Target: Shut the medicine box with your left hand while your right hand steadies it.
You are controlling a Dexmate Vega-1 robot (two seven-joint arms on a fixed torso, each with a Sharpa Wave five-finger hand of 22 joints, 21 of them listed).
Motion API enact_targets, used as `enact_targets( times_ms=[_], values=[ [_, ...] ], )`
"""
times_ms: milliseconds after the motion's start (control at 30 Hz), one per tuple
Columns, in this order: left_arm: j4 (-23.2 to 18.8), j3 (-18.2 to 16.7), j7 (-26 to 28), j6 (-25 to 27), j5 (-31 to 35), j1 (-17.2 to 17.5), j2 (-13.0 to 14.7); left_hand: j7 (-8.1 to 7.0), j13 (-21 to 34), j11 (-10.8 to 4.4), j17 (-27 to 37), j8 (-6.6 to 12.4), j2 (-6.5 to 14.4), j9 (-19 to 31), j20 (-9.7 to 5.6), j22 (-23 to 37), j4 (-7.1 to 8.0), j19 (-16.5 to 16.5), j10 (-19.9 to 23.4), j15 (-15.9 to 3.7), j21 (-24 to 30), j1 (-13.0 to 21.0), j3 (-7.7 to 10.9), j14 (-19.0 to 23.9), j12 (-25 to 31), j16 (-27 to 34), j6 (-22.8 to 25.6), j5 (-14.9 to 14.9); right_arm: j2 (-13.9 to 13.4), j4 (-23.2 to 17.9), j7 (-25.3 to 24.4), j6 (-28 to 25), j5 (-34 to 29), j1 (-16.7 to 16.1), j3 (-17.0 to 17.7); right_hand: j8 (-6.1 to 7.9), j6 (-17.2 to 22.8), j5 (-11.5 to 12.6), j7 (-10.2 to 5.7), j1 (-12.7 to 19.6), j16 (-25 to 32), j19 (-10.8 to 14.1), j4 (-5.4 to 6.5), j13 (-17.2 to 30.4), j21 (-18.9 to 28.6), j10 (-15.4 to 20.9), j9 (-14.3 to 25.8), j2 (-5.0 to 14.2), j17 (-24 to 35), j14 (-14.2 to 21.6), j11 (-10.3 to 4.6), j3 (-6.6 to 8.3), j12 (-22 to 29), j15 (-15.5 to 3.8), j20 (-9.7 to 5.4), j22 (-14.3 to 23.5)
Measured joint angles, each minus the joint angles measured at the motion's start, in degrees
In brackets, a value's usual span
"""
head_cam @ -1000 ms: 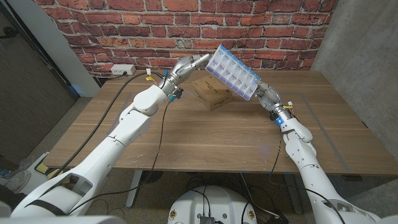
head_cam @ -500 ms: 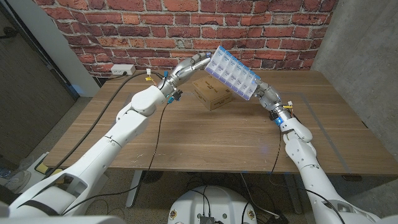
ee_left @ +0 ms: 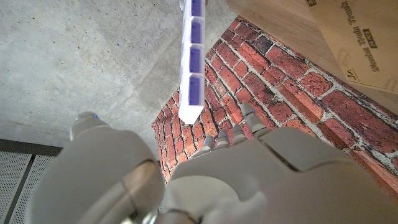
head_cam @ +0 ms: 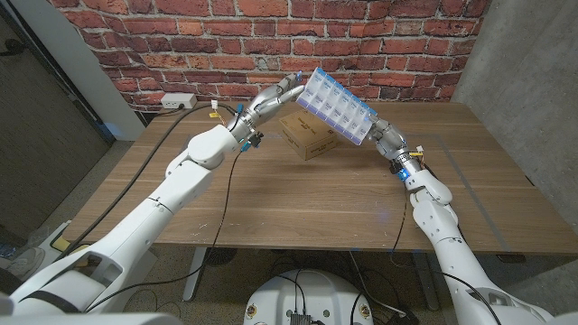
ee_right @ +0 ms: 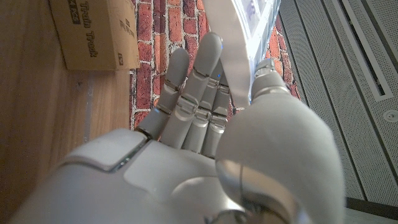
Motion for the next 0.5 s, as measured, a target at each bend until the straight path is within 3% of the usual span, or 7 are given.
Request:
enact_targets(
  times_ms=[200,500],
  values=[
    [-0.15,-0.57,1.44,-1.76,0.32,1.23,0.62,-0.76,-1.12,0.0,-0.55,-0.21,0.88,-0.97,-0.15,0.01,0.63,0.14,0.0,0.46,-2.04,-0.88,-0.94,0.08,0.0,0.0,0.03,0.56,0.0,0.0,-1.04,0.0,-0.67,0.1,-0.21,0.0,0.0,-0.01,-0.01,0.0,0.0,0.0,0.01,0.0,0.07,0.0,-0.01,0.0,0.04,0.0,0.0,0.01,-0.04,0.0,0.0,-0.45],
    [-2.06,-1.64,5.23,-4.72,1.7,3.82,2.47,-0.76,-1.69,-0.01,-0.83,-0.64,1.95,-1.33,-0.23,0.01,0.88,0.23,0.0,0.46,-3.17,-1.16,-1.33,0.08,0.0,0.0,0.03,0.9,0.0,-0.54,-3.1,-0.2,-2.0,0.02,-0.62,-0.01,0.01,-0.05,-0.01,0.0,0.0,0.0,0.04,0.25,0.5,0.0,-0.02,-0.01,0.12,0.0,0.0,0.04,-0.2,0.0,0.0,-0.87]
  ],
)
